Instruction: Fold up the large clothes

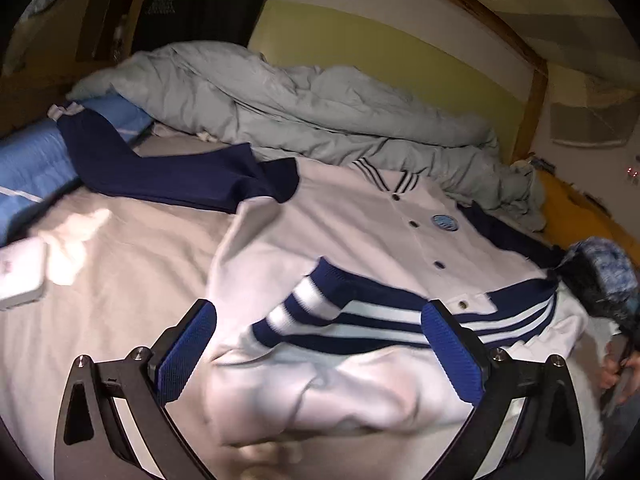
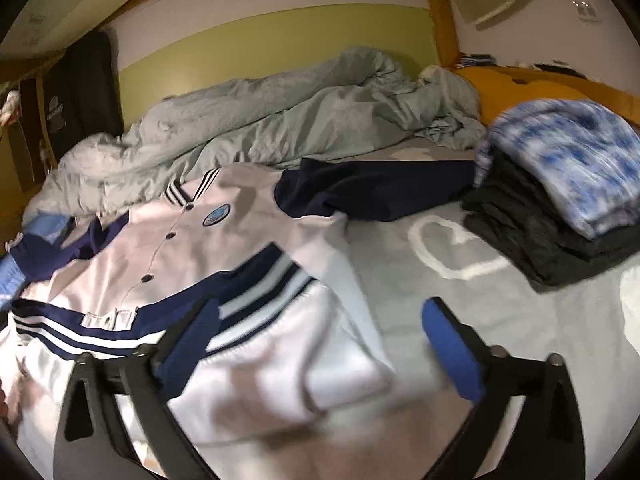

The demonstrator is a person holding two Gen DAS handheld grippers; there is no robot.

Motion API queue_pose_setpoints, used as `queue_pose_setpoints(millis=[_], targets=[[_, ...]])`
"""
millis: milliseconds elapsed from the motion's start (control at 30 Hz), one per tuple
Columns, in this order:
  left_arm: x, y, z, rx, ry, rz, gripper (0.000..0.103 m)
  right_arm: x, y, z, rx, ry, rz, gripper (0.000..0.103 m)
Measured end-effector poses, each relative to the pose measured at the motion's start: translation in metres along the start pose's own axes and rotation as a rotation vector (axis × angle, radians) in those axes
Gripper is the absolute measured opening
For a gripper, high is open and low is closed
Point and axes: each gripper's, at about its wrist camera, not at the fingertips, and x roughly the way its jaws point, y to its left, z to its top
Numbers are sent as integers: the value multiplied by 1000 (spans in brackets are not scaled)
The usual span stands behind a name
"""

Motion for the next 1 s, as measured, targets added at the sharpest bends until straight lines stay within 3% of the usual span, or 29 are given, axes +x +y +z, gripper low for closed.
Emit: queue_pose_setpoints(millis=[100,233,300,333,367,400,433,467,533,633,700,833,900,933,1000], targets=[[6,4,-5,16,23,17,103,-11,-18,0,52,-14,-10,103],[47,13,-11,-41,172,22,100,2,-22,3,45,54,47,103],[59,21,-12,-81,212,20,69,17,-15,0,34,118,110,102],[60,26,-11,-106,219,35,47,25,-11,-3,32,154,156,93],[58,31,-10,-123,212,39,29,34,-6,-6,27,193,181,70],[54,38,-9,-145,200,23,19,41,-3,-9,19,222,169,51],[46,43,-7,-163,183,14,14,46,1,-12,5,235,131,8],[37,46,-5,-180,167,0,12,47,3,-13,-4,236,142,6],[7,48,0,-197,121,-37,10,31,5,-10,-12,155,152,5],[-45,32,8,-100,18,-26,10,-4,8,2,-30,51,149,5],[-66,27,9,-79,3,-2,10,-20,9,11,-13,26,146,5],[-34,30,6,-54,70,28,10,6,18,6,-67,117,69,6],[-6,31,-3,-31,99,20,12,29,19,-10,-107,173,-18,6],[9,30,-9,-3,118,59,13,40,19,-19,-135,176,-84,6],[36,34,-19,-7,211,104,15,46,10,-25,-119,185,-113,16]])
